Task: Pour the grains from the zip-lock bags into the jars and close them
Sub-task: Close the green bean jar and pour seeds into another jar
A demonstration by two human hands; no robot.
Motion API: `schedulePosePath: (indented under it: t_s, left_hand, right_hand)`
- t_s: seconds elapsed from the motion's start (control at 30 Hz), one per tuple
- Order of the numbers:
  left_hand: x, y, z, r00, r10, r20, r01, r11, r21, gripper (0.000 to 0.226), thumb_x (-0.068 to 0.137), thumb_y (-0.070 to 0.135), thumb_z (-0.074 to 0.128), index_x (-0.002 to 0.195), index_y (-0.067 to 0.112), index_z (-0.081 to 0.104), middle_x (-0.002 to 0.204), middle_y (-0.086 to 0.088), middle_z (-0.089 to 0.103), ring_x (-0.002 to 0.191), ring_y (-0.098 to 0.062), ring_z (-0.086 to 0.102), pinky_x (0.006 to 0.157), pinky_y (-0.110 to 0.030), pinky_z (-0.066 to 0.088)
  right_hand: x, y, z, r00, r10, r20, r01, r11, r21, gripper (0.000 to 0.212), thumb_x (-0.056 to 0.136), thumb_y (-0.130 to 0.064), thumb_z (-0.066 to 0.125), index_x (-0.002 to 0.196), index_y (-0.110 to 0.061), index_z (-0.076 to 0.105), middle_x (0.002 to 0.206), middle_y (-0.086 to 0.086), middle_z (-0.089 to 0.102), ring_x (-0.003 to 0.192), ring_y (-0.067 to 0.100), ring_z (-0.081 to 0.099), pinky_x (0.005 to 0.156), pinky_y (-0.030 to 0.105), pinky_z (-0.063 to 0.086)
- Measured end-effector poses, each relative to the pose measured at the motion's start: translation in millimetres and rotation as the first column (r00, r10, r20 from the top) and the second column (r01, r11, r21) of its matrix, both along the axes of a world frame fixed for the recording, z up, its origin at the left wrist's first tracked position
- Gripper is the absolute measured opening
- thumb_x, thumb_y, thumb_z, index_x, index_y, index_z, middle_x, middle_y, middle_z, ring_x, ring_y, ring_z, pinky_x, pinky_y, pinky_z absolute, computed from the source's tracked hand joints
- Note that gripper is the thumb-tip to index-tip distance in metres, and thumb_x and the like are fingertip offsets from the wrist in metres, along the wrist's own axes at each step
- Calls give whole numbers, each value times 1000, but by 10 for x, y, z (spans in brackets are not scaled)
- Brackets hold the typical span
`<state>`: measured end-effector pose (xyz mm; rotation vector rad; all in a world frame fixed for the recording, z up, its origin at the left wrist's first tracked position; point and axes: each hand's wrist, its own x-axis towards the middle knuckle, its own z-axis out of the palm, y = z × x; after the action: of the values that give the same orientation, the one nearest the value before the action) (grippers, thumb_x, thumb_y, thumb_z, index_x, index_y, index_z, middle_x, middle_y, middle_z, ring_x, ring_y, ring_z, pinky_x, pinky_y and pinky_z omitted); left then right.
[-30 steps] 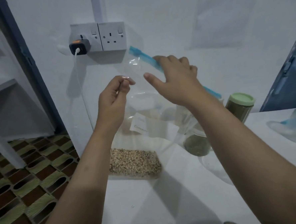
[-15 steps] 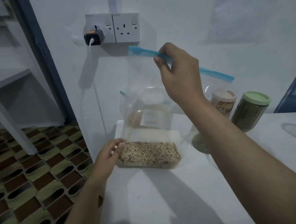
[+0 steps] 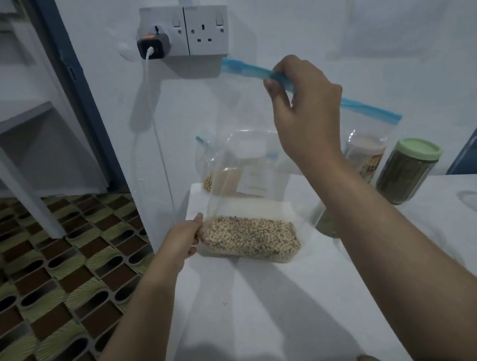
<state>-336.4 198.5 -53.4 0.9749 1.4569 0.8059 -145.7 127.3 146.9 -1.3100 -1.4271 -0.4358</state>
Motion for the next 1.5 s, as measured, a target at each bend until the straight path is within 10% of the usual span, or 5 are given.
schedulePosePath:
  t_s: [0.2, 0.5, 0.67, 1.1, 1.5]
  left_hand:
    - [-88, 70, 303, 806, 61, 589, -39, 998, -51, 21, 103, 21, 46, 97, 14, 64, 98, -1, 66, 88, -11, 57, 75, -24, 42]
    - [-145, 291, 767, 973, 187, 138, -225, 904, 364, 33, 93, 35, 65, 65, 18, 64, 68, 6, 59, 69, -7, 50, 63, -27, 36]
    - [-153, 338, 840, 921, 129, 368, -217, 953, 209, 18, 95, 17, 60, 79, 15, 68, 58, 8, 65, 55, -6, 56, 52, -20, 39]
    - [-156, 360, 519, 995, 94, 44, -99, 983, 152, 26, 96, 43, 56, 106, 18, 57, 97, 4, 61, 93, -18, 50, 84, -35, 39]
    - [-159, 392, 500, 983, 89, 163, -105, 990, 92, 39, 85, 55, 68, 72, 21, 55, 72, 5, 51, 74, -14, 47, 75, -31, 39]
  right_hand:
    - [162, -112, 7, 996, -5, -91, 14, 995, 101, 16, 99, -24, 51, 92, -12, 59, 81, -9, 52, 72, 11, 44, 72, 37, 34]
    - [320, -252, -130, 969, -7, -247, 48, 986, 160, 13, 100, -22, 51, 88, -23, 48, 69, -17, 42, 66, -4, 43, 67, 22, 32]
    - [423, -340, -291, 948, -6, -320, 50, 990, 129, 16, 101, -24, 49, 86, -19, 48, 71, -14, 41, 67, 5, 40, 62, 19, 31]
    - [379, -381, -407, 960, -22, -279, 56, 992, 112, 14, 101, -23, 50, 87, -18, 48, 75, -17, 43, 70, 0, 41, 63, 14, 30]
    - [449, -464, -489, 950, -47, -309, 85, 990, 111, 17, 101, -25, 50, 86, -18, 46, 71, -19, 39, 67, 2, 39, 63, 23, 30]
